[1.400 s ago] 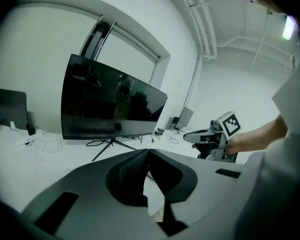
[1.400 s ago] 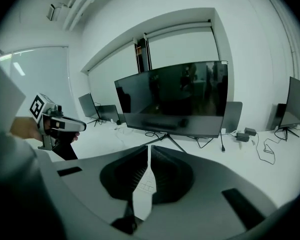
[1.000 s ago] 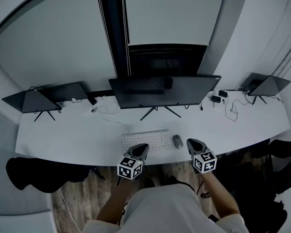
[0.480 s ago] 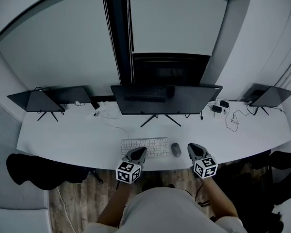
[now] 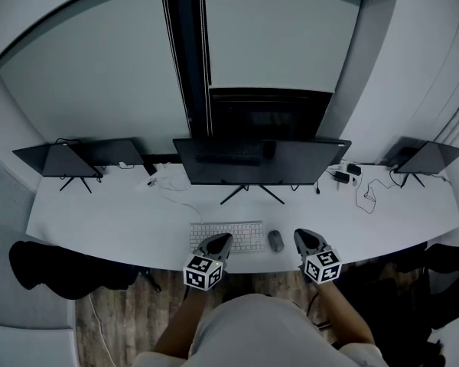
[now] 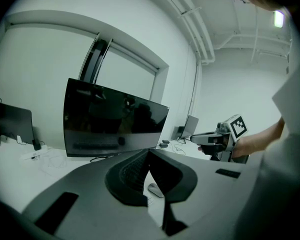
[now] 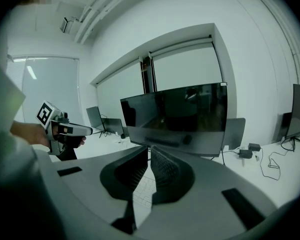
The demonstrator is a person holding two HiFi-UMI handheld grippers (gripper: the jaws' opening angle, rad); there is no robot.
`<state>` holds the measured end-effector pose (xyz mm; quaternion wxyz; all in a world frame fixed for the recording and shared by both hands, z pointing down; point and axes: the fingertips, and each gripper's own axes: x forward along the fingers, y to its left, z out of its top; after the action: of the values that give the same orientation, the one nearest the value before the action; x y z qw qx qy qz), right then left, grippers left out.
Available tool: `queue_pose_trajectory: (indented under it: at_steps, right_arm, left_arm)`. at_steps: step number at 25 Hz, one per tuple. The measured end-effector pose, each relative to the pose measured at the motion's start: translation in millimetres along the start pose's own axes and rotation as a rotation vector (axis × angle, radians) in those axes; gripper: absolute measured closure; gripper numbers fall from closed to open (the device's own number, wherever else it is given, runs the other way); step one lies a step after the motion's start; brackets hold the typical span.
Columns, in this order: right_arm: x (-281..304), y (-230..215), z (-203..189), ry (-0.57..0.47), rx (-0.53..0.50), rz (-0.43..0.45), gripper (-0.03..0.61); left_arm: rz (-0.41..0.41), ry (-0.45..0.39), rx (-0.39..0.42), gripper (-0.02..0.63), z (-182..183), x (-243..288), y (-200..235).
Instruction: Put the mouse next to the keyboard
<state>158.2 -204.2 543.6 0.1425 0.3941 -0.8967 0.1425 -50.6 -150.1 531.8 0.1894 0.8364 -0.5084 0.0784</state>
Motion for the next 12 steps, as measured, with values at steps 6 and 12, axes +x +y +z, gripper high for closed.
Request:
queue_pose_trajectory:
  at_steps: [6,12]
  right_arm:
    - [3.0,-2.1,3.4,-0.004,-0.002,0.012,0.537]
    - [3.3,-8.6,6.1,-0.005,0.002,0.015,0.537]
  left_arm:
    - [0.010,-0.001,-0.003,0.597,0.4,2.8,0.1]
    - [0.016,0.000,-0.013,0.597,1.1,6.7,-1.7]
